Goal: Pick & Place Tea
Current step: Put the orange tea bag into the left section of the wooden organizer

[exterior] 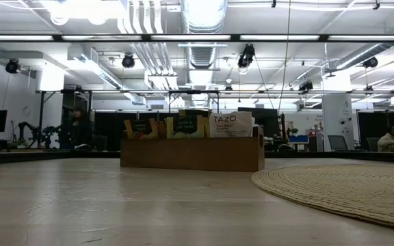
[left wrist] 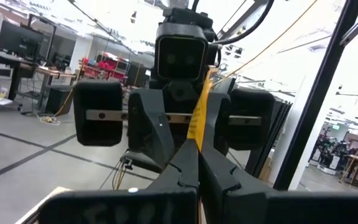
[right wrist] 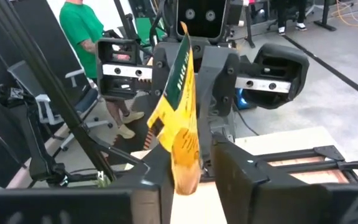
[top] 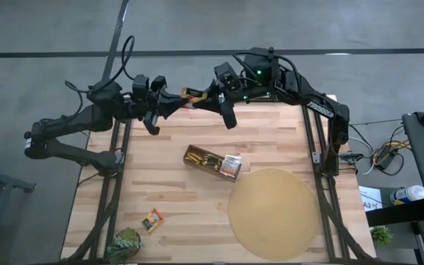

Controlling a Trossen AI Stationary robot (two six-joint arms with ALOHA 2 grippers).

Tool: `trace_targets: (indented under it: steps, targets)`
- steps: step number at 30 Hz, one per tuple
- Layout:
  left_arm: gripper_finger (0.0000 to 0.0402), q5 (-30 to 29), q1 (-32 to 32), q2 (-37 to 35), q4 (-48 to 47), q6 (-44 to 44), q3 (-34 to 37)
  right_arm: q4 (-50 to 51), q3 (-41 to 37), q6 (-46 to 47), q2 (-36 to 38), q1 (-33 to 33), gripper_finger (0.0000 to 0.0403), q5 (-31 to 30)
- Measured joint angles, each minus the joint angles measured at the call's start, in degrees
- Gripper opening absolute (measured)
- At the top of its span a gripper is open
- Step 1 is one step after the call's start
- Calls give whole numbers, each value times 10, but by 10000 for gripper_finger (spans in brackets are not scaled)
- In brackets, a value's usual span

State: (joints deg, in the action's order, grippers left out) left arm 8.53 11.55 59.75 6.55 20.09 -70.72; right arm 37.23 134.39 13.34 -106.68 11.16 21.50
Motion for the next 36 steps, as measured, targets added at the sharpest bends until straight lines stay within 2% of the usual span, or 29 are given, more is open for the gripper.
trace_targets:
  steps: [9,20,28,32,36]
  targets:
    - [0,0,0,0,33,-13,0,3,-3,0,0,0,64,0]
    - [0,0,0,-3,46,-15,0,24,-15,0,0,0,73,0]
    - [0,0,0,-12,-31,-15,0,42,-38,-1,-1,0,75,0]
    - [0,0,0,-16,-50,-22,0,41,-38,-3,1,0,98,0]
    - [0,-7,1,-27,-66,-38,0,43,-38,-2,3,0,141,0]
